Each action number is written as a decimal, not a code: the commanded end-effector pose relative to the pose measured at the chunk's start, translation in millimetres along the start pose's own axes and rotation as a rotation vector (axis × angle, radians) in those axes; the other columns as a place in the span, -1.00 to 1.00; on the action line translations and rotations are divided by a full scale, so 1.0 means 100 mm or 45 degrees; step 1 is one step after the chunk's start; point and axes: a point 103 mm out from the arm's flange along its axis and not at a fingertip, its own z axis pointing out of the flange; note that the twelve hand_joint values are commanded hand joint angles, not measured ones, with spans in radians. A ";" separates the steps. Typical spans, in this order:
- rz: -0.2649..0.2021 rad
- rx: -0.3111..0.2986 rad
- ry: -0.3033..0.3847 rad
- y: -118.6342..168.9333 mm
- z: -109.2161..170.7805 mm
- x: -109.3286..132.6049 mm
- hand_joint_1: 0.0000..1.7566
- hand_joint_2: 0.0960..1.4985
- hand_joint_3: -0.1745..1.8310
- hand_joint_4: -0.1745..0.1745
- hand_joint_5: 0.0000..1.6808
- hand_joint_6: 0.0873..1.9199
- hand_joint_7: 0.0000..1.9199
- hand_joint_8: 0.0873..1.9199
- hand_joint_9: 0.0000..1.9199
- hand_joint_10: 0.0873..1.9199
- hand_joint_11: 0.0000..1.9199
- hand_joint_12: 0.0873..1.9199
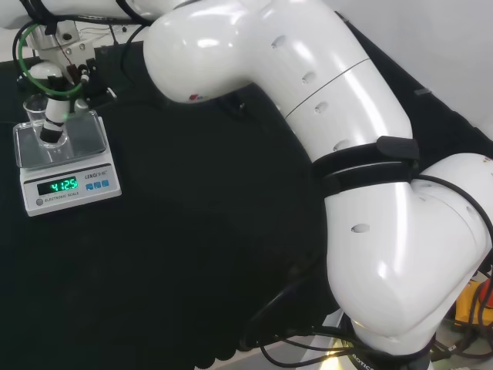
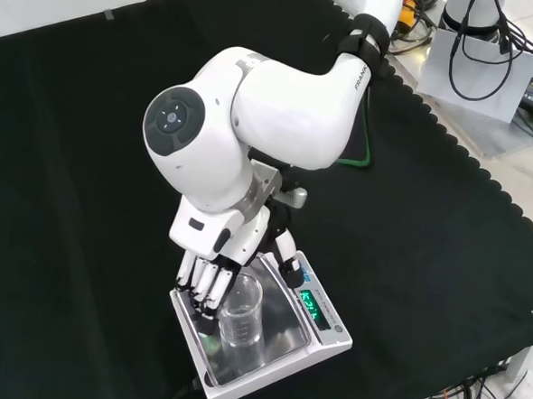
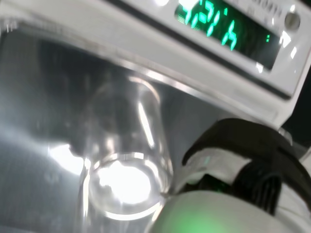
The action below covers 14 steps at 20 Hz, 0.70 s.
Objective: Put the beaker on the electronic balance.
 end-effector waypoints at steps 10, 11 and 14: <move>0.058 -0.130 0.007 -0.72 -0.59 -0.30 0.01 -0.42 -0.23 0.34 -0.90 -1.00 -0.84 -0.15 -0.60 -0.13 -0.82 0.58; 0.064 -0.134 0.006 -0.76 -0.61 -0.32 0.01 -0.42 -0.23 0.35 -0.90 -1.00 -0.85 -0.15 -0.61 -0.13 -0.84 0.58; 0.084 -0.146 0.004 -0.90 -0.66 -0.40 0.00 -0.41 -0.24 0.36 -0.91 -1.00 -0.86 -0.16 -0.64 -0.13 -0.86 0.59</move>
